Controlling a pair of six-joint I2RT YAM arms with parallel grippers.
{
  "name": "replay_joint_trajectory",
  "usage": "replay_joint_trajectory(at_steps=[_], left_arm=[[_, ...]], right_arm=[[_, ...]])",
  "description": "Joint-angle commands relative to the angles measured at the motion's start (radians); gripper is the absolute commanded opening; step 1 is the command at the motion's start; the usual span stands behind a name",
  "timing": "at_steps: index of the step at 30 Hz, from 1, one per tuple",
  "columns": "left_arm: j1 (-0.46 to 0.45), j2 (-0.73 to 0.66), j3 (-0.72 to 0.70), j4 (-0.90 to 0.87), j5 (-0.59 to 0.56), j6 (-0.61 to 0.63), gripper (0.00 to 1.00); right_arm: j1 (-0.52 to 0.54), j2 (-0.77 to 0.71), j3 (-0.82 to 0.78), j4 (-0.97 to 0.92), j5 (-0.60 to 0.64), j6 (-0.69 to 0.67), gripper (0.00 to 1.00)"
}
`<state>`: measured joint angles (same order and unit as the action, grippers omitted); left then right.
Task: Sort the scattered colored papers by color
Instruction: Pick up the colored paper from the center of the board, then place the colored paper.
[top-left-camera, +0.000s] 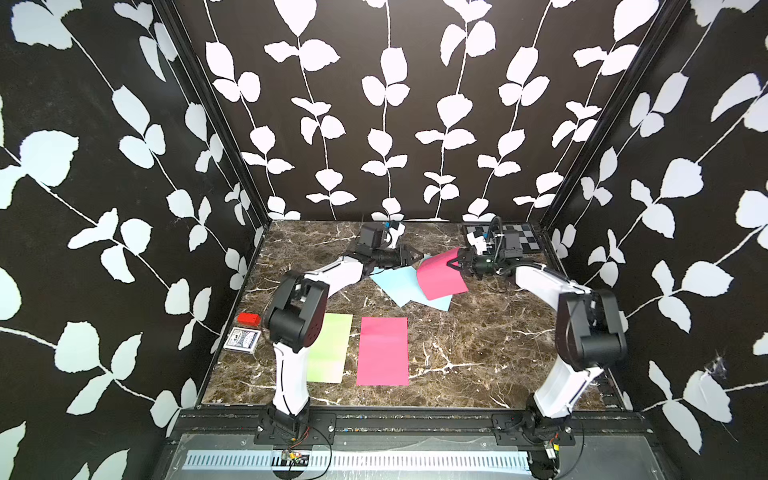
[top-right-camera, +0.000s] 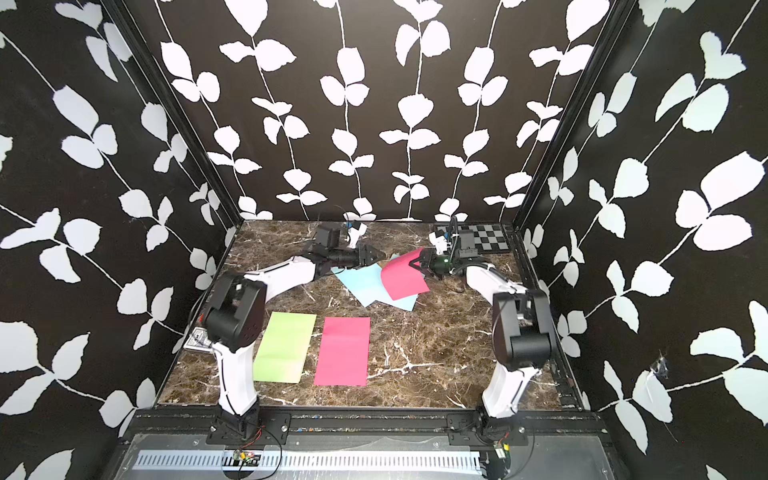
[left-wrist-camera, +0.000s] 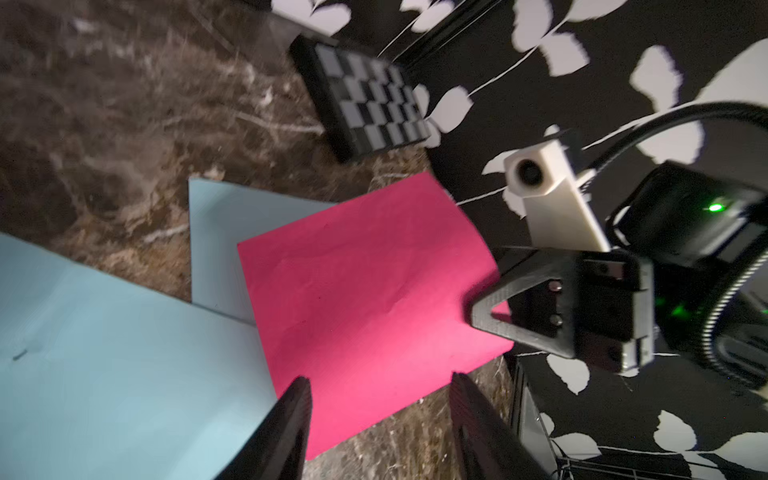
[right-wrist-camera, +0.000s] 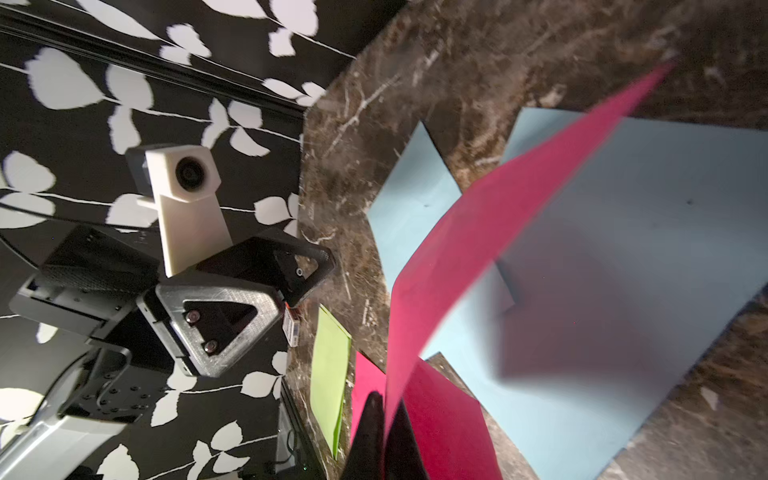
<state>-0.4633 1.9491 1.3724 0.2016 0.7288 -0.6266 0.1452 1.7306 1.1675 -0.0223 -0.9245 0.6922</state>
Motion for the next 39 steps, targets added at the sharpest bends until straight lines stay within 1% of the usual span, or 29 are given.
replay_joint_trajectory(at_steps=[1, 3, 6, 7, 9, 12, 15, 21, 27, 32, 39], left_arm=[[0.021, -0.071, -0.098, 0.163, 0.034, -0.05, 0.57], [0.025, -0.086, -0.147, 0.245, 0.068, -0.087, 0.57], [0.033, -0.082, -0.218, 0.421, 0.116, -0.183, 0.57], [0.036, -0.078, -0.24, 0.492, 0.127, -0.219, 0.57], [0.042, -0.068, -0.273, 0.578, 0.14, -0.261, 0.56], [0.046, -0.052, -0.298, 0.652, 0.161, -0.293, 0.56], [0.049, -0.044, -0.319, 0.737, 0.164, -0.332, 0.56], [0.049, -0.01, -0.315, 0.883, 0.175, -0.431, 0.57], [0.049, 0.041, -0.288, 0.998, 0.197, -0.537, 0.57], [0.048, 0.053, -0.287, 1.034, 0.205, -0.558, 0.57], [0.049, 0.057, -0.245, 1.06, 0.244, -0.591, 0.54]], right_arm=[[0.018, -0.069, -0.066, 0.118, -0.023, 0.081, 0.0], [0.026, -0.109, -0.088, 0.163, -0.025, 0.118, 0.0], [0.039, -0.169, -0.114, 0.221, -0.019, 0.168, 0.0], [0.042, -0.186, -0.122, 0.239, -0.016, 0.184, 0.0], [0.045, -0.216, -0.132, 0.271, -0.017, 0.214, 0.0], [0.051, -0.256, -0.128, 0.278, -0.016, 0.233, 0.0], [0.059, -0.286, -0.11, 0.227, -0.007, 0.208, 0.0], [0.074, -0.301, -0.106, 0.216, -0.003, 0.206, 0.0], [0.084, -0.29, -0.111, 0.225, 0.006, 0.205, 0.0], [0.086, -0.275, -0.109, 0.21, 0.001, 0.196, 0.0], [0.088, -0.245, -0.133, 0.196, -0.011, 0.18, 0.0]])
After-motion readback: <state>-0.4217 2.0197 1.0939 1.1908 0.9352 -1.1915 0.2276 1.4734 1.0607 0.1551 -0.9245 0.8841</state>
